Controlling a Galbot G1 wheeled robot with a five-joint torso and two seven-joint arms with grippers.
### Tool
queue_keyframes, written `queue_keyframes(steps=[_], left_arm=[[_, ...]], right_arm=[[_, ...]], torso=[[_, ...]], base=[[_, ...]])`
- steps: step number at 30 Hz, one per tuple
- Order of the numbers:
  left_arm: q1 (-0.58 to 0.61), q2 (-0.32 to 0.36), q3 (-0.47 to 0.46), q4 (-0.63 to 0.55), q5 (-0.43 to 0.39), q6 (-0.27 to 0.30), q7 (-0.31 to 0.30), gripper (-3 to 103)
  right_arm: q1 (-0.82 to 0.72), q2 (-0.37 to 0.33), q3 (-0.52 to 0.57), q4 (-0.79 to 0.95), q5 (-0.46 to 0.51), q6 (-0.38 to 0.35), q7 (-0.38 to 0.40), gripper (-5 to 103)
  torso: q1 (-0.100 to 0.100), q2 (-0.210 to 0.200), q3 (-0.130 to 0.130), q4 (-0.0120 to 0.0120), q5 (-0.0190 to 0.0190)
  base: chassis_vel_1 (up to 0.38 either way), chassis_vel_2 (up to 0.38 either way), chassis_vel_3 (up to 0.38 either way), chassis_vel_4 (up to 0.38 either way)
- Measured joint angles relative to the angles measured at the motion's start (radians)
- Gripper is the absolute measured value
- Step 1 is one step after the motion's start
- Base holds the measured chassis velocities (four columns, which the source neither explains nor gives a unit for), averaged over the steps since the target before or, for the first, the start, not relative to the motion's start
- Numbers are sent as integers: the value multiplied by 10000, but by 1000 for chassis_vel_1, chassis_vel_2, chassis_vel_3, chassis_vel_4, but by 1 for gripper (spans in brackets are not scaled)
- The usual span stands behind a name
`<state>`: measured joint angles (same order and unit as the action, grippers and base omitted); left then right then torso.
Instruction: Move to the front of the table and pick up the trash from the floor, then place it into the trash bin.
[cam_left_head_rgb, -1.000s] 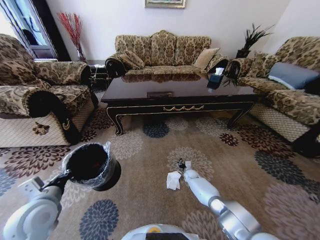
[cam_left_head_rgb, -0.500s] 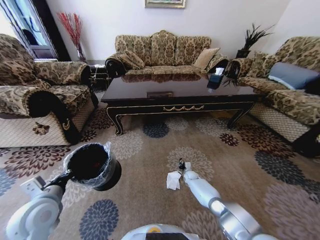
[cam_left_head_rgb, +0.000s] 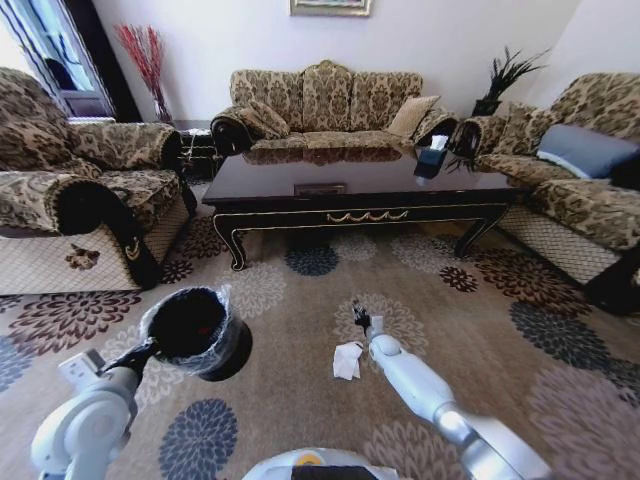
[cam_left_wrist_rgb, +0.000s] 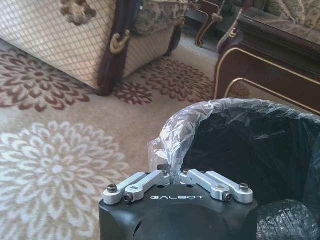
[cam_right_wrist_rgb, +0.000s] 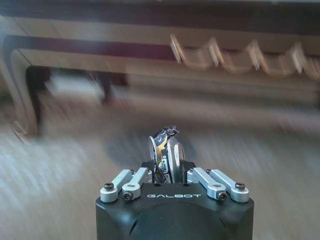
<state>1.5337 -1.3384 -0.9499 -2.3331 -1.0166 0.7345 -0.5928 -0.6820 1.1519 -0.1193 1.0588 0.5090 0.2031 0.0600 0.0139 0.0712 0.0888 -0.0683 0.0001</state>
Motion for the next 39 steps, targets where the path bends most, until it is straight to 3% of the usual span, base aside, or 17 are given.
queue_keyframes(steps=[4, 8, 12, 18, 25, 39], left_arm=[[-91, -45, 373, 89, -59, 3, -172, 3], [-354, -115, 977, 522, -44, 11, -238, 3], [-567, -33, 1200, 851, -49, 11, -236, 3], [-1001, 375, 1342, 1603, -158, 13, -186, 3], [-1981, 1031, 1329, 2533, -863, 13, -232, 3], [-2916, 1186, 1527, 2856, -988, 12, -256, 3]], right_arm=[[264, -461, -401, 1472, 496, 560, -333, 25], [1202, -950, -1394, 3594, 2667, 555, -381, 25], [1956, -1073, -2192, 4352, 3213, 530, -319, 25], [3361, -1179, -4051, 5243, 3266, 576, -423, 25], [4445, -276, -6146, 4743, 1933, 1004, -1098, 25], [4804, 55, -7270, 4381, 1405, 1357, -1723, 25]], torso=[[0, 0, 0, 5, 2], [0, 0, 0, 4, -2], [1, 0, 1, 4, -3], [1, 0, 1, 4, -6], [2, 0, 2, 5, -3], [2, 0, 1, 6, -3]], base=[[0, 0, 0, 0], [0, 0, 0, 0], [0, 0, 0, 0], [0, 0, 0, 0], [0, 0, 0, 0], [0, 0, 0, 0]])
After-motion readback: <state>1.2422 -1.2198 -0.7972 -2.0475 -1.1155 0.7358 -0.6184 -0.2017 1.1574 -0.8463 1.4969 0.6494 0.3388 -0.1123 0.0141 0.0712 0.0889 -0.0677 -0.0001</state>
